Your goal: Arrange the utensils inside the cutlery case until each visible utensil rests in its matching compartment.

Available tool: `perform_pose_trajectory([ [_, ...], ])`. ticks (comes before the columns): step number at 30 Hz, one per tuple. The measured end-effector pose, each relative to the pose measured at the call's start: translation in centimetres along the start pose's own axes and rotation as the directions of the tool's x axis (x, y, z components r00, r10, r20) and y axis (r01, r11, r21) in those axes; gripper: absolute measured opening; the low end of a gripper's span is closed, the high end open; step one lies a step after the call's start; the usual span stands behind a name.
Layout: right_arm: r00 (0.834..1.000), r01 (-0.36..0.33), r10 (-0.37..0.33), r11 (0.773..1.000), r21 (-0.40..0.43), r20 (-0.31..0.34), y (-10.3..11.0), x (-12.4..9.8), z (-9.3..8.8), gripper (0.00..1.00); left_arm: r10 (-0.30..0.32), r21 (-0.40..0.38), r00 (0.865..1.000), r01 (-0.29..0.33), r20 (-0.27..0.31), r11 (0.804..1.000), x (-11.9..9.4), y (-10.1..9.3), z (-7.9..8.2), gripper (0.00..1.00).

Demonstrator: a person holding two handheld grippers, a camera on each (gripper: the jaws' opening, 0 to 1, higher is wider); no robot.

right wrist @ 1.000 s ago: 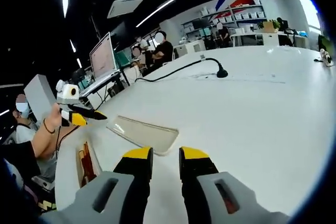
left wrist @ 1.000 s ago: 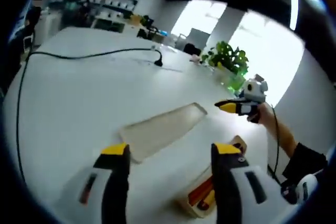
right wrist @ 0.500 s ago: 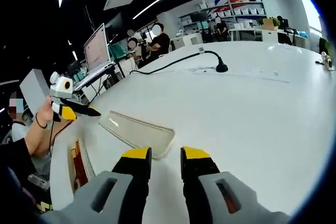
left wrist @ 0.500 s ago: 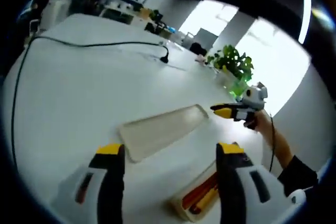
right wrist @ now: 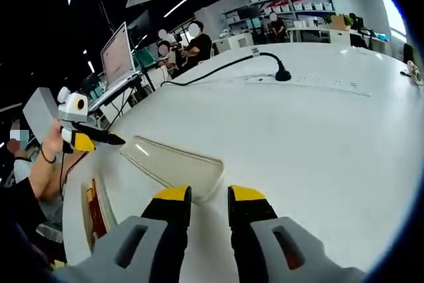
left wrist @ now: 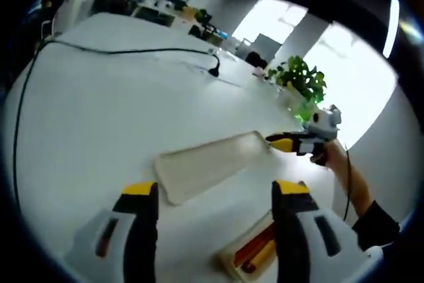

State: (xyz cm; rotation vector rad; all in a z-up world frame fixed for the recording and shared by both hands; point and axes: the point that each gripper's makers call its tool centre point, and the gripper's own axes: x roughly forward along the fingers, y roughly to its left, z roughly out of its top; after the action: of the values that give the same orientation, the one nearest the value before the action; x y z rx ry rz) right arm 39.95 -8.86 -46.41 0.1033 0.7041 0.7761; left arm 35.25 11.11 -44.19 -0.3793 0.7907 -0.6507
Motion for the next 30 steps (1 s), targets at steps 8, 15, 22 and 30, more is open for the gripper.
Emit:
perform_pose_trajectory([
  [8,0.999,0.014,-0.015,1.000,-0.025,-0.029,0.0,0.5,0.1,0.21,-0.010,-0.018,1.000,0.010,-0.008,1.000,-0.1,-0.1,-0.1,0.69],
  [15,0.997,0.041,-0.043,0.998,-0.043,-0.063,0.1,0.4,-0.3,0.18,-0.028,-0.052,0.999,0.027,-0.018,0.998,0.4,-0.3,-0.2,0.69],
  [22,0.994,0.089,-0.094,0.993,-0.083,-0.060,-0.5,0.3,-0.8,0.08,-0.046,-0.092,0.999,0.047,0.018,0.995,0.7,-0.3,0.8,0.68],
  [30,0.993,0.104,-0.108,0.991,-0.079,-0.047,-0.6,0.2,-0.8,0.06,-0.106,-0.159,0.994,0.110,0.032,0.981,0.3,-1.1,-0.3,0.57],
])
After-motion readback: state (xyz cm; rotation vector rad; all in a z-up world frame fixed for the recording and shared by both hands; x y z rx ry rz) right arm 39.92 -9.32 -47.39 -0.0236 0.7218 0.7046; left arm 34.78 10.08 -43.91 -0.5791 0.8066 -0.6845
